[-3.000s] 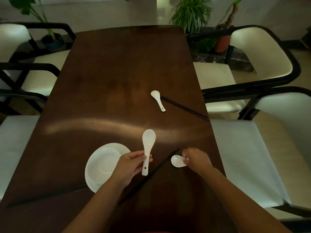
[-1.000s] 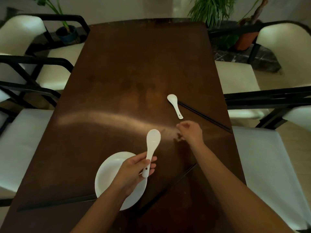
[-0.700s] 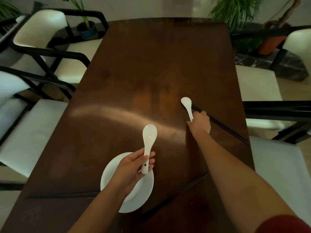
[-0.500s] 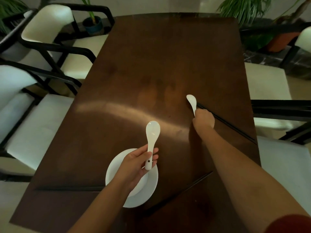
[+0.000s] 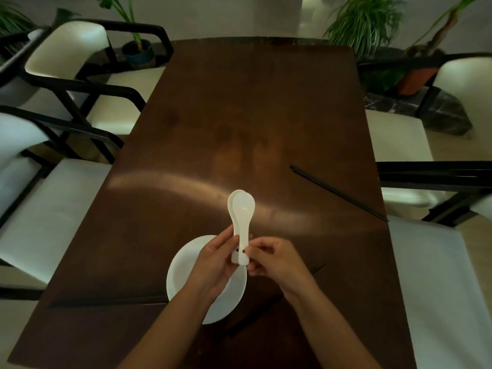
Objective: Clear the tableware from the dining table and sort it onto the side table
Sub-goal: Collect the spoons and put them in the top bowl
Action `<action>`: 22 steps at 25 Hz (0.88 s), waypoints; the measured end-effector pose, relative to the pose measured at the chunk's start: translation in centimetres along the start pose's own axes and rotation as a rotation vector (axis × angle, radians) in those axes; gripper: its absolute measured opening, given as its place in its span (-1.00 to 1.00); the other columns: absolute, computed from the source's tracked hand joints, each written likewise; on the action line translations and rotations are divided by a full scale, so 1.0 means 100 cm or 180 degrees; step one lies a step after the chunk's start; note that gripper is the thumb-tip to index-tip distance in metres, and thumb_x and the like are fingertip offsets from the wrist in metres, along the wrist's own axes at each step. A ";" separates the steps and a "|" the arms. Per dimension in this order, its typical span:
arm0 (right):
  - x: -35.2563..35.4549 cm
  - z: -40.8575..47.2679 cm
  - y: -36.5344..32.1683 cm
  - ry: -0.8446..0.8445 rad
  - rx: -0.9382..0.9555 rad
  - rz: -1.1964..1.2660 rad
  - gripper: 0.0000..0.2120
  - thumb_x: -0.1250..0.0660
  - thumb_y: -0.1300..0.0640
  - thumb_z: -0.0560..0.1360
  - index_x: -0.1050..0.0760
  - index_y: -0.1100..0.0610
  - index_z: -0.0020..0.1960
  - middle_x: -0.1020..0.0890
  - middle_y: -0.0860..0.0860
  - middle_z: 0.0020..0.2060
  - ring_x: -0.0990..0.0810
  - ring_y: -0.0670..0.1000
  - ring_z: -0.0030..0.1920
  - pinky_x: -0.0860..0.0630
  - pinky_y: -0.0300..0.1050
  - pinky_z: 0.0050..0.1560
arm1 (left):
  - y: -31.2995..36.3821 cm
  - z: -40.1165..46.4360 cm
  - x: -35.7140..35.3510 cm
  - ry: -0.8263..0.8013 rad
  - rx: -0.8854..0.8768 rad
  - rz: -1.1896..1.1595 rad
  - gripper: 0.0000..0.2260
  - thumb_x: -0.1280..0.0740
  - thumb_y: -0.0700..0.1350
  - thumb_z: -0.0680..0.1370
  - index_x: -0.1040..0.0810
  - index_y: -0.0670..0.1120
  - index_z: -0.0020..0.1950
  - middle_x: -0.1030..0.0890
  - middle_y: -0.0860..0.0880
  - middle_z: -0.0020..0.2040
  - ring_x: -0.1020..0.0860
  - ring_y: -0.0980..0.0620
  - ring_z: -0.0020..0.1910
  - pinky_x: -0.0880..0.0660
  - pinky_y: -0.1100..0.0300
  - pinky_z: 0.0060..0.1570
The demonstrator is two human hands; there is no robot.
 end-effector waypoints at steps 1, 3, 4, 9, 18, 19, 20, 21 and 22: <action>-0.001 -0.002 -0.001 -0.0005 0.0038 -0.0046 -0.93 -0.32 0.18 0.49 -0.58 0.10 -0.07 -0.65 0.00 -0.28 -0.62 -0.13 -0.39 -0.58 -0.33 -0.30 | 0.000 -0.004 0.000 -0.0052 -0.0041 -0.0038 -0.68 -0.25 -0.22 0.53 -0.50 -0.12 0.28 -0.66 -0.17 0.04 -0.65 -0.04 -0.06 -0.59 0.17 -0.21; -0.002 -0.006 -0.005 -0.0053 0.0136 -0.0125 -0.92 -0.32 0.18 0.49 -0.59 0.08 -0.12 -0.65 -0.02 -0.31 -0.63 -0.15 -0.39 -0.57 -0.34 -0.31 | 0.000 -0.012 0.001 -0.0209 -0.0103 -0.0094 -0.67 -0.26 -0.18 0.51 -0.51 -0.14 0.27 -0.67 -0.15 -0.01 -0.64 -0.02 -0.07 -0.59 0.17 -0.18; -0.003 -0.007 -0.006 -0.0087 0.0176 -0.0176 -0.91 -0.32 0.18 0.49 -0.59 0.07 -0.14 -0.65 -0.03 -0.34 -0.63 -0.15 -0.40 -0.56 -0.34 -0.32 | 0.000 -0.016 0.001 -0.0289 -0.0121 -0.0110 -0.65 -0.27 -0.15 0.49 -0.50 -0.16 0.26 -0.67 -0.14 -0.04 -0.64 -0.02 -0.08 -0.59 0.16 -0.17; -0.010 -0.006 -0.006 -0.0139 0.0268 -0.0544 -0.86 -0.34 0.12 0.48 -0.59 0.03 -0.24 -0.63 -0.07 -0.42 -0.59 -0.16 -0.48 -0.52 -0.37 -0.39 | 0.003 -0.028 0.007 -0.0368 -0.0172 -0.0135 -0.63 -0.27 -0.16 0.48 -0.48 -0.23 0.27 -0.65 -0.14 -0.09 -0.61 -0.01 -0.12 -0.59 0.17 -0.12; 0.002 0.017 -0.028 0.0330 0.0591 -0.0937 -0.69 -0.25 0.01 0.52 -0.37 -0.09 0.26 -0.54 -0.13 -0.03 -0.60 -0.05 -0.20 -0.53 -0.27 -0.30 | 0.010 -0.047 0.038 -0.0420 0.0412 0.0096 -0.79 -0.26 -0.29 0.52 -0.64 -0.11 0.04 -0.70 -0.11 -0.02 -0.67 0.01 -0.09 -0.60 0.21 -0.22; 0.000 0.022 -0.032 0.0122 0.0650 -0.1073 -0.68 -0.25 0.08 0.53 -0.39 -0.05 0.28 -0.57 -0.08 0.01 -0.61 -0.05 -0.24 -0.54 -0.29 -0.32 | 0.012 -0.049 0.043 -0.0474 0.0528 0.0210 -0.79 -0.26 -0.29 0.52 -0.66 -0.11 0.02 -0.70 -0.11 -0.02 -0.67 0.01 -0.09 -0.60 0.20 -0.22; -0.003 0.026 -0.033 -0.0013 0.0667 -0.1184 -0.71 -0.25 0.15 0.54 -0.44 0.01 0.25 -0.60 -0.02 -0.01 -0.61 -0.07 -0.31 -0.55 -0.32 -0.35 | 0.014 -0.052 0.049 -0.0497 0.0619 0.0298 -0.79 -0.26 -0.29 0.53 -0.67 -0.11 -0.01 -0.70 -0.11 -0.02 -0.67 0.01 -0.10 -0.60 0.19 -0.22; -0.006 0.030 -0.031 -0.0059 0.0626 -0.1253 -0.75 -0.26 0.21 0.53 -0.50 0.07 0.19 -0.64 0.02 -0.08 -0.61 -0.10 -0.37 -0.55 -0.33 -0.37 | 0.016 -0.054 0.054 -0.0491 0.0682 0.0358 -0.78 -0.25 -0.29 0.53 -0.68 -0.11 -0.03 -0.70 -0.11 -0.03 -0.67 0.01 -0.10 -0.60 0.19 -0.23; -0.010 0.033 -0.027 -0.0049 0.0552 -0.1271 -0.78 -0.26 0.26 0.52 -0.53 0.10 0.14 -0.65 0.02 -0.17 -0.60 -0.11 -0.41 -0.54 -0.34 -0.39 | 0.019 -0.056 0.060 -0.0465 0.0722 0.0389 -0.78 -0.25 -0.29 0.54 -0.69 -0.11 -0.05 -0.71 -0.10 -0.04 -0.66 0.01 -0.11 -0.60 0.19 -0.23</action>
Point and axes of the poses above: each hand's wrist, its own z-axis towards the middle knuckle, its own x-axis out of the back of the hand, y = z × x, the point moved 2 cm from there along z, towards the middle knuckle
